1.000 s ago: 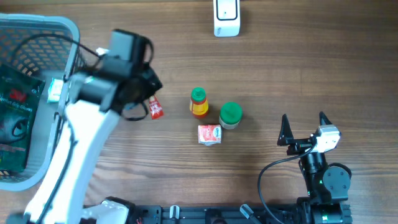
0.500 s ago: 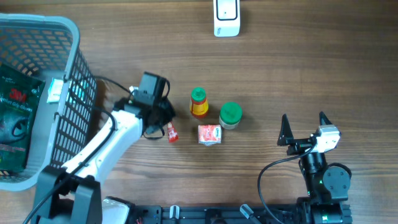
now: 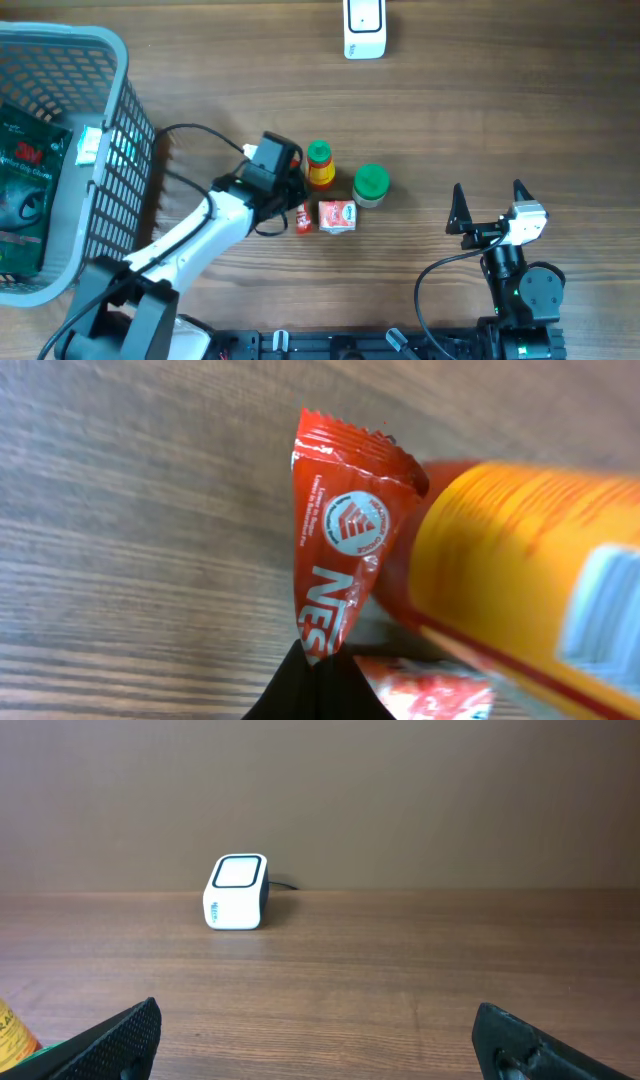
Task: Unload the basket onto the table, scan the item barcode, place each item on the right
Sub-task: 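Carry the Nescafé stick with the left gripper and lay it beside the bottle, then return the left gripper to the basket and grasp the light-blue toilet tissue pack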
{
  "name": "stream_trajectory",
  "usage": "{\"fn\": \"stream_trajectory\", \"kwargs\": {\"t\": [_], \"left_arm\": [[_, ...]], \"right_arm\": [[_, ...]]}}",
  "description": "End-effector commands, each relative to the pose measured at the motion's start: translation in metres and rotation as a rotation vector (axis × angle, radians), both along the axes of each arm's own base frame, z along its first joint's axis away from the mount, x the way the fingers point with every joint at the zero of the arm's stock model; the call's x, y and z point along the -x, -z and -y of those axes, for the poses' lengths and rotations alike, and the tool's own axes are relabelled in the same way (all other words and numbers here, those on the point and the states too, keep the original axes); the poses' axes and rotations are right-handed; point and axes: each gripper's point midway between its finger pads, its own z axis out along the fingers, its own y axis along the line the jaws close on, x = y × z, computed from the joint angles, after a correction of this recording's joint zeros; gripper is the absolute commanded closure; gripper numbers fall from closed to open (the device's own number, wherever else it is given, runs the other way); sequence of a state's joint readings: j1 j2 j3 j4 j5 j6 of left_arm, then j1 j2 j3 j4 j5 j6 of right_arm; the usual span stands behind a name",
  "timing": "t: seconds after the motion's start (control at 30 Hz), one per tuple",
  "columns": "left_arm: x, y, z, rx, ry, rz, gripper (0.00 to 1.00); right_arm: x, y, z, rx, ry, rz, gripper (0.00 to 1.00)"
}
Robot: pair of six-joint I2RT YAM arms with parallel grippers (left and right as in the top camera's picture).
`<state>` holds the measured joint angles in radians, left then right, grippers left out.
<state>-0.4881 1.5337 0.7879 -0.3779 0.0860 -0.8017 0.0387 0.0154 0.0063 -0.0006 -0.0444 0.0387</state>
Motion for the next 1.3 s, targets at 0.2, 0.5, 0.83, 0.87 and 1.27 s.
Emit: {"fn": "stream_trajectory", "kwargs": {"t": [0.2, 0.5, 0.83, 0.87, 1.27], "left_arm": [[0.002, 0.007, -0.007, -0.100, 0.002, 0.024, 0.58], [-0.023, -0.098, -0.038, -0.218, -0.109, 0.221, 0.28], [-0.031, -0.311, -0.103, -0.217, -0.439, 0.730, 0.00], [-0.028, -0.327, -0.114, -0.226, -0.488, 0.770, 0.00], [0.016, -0.401, -0.285, -0.393, -1.119, 0.962, 0.00]], "right_arm": [[0.001, -0.002, -0.002, 0.012, -0.012, 0.010, 0.00], [0.001, -0.002, -0.002, 0.011, -0.012, 0.010, 0.00], [0.001, -0.002, -0.002, 0.011, -0.012, 0.010, 0.00], [0.001, -0.002, -0.002, 0.012, -0.011, 0.010, 0.00], [0.001, -0.002, -0.002, 0.011, -0.011, 0.010, 0.00]]}}
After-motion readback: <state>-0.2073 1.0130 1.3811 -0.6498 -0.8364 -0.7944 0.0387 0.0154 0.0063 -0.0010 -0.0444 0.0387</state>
